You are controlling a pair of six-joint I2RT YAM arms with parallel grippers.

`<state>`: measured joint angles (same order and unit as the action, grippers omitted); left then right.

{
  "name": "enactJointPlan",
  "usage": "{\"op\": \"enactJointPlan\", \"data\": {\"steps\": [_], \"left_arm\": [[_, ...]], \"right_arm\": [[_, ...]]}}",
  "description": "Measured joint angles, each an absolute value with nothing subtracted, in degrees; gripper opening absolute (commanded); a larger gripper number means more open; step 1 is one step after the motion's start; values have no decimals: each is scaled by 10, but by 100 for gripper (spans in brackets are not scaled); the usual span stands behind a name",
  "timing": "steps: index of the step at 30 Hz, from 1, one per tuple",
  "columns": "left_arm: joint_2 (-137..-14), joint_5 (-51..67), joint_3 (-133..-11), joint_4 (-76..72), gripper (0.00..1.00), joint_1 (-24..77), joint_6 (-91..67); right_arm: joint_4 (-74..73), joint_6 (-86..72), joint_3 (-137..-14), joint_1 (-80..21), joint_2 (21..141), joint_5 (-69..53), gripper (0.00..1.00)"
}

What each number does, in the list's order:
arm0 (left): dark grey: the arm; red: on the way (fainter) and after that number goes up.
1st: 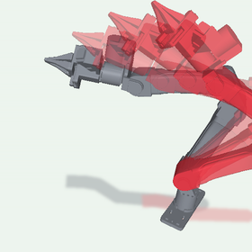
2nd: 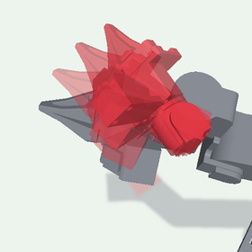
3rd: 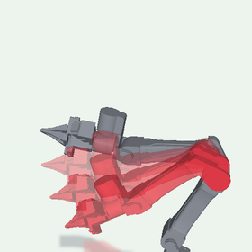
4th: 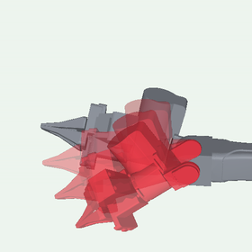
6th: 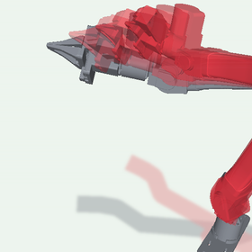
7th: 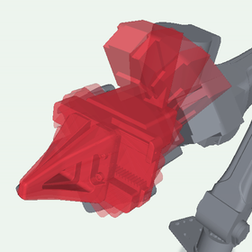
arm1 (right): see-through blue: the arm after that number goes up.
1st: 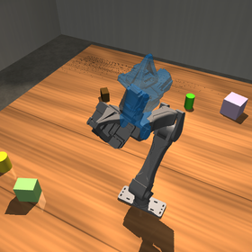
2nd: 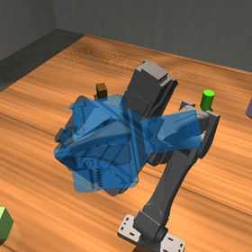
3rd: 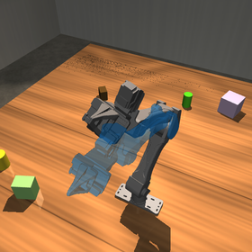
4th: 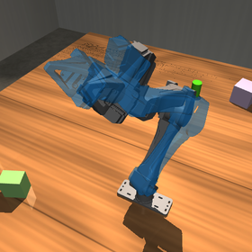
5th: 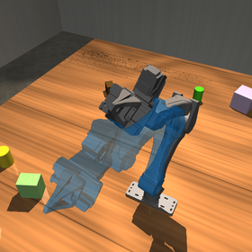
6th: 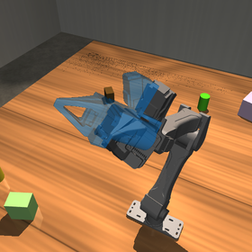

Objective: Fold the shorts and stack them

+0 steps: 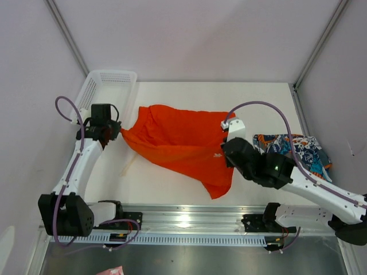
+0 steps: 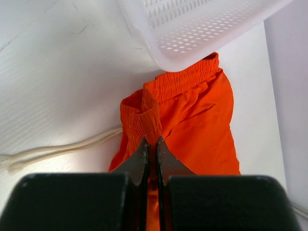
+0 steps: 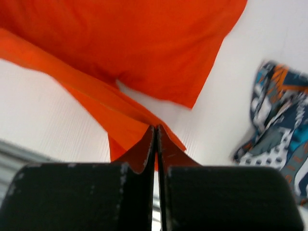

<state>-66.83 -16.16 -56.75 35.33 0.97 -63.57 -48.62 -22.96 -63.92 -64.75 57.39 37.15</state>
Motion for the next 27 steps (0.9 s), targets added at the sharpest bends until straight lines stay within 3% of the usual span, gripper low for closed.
{"op": "enactJointPlan", "data": {"steps": [15,27], "left_arm": [[-822,-149,-699,381,0,7,-771],[-922,-137,-797,366,0,7,-821]], "right_arm": [[-326,-34,-719,-371,724,208,0],[-232,-25,-781,-281,846,105,0]]}}
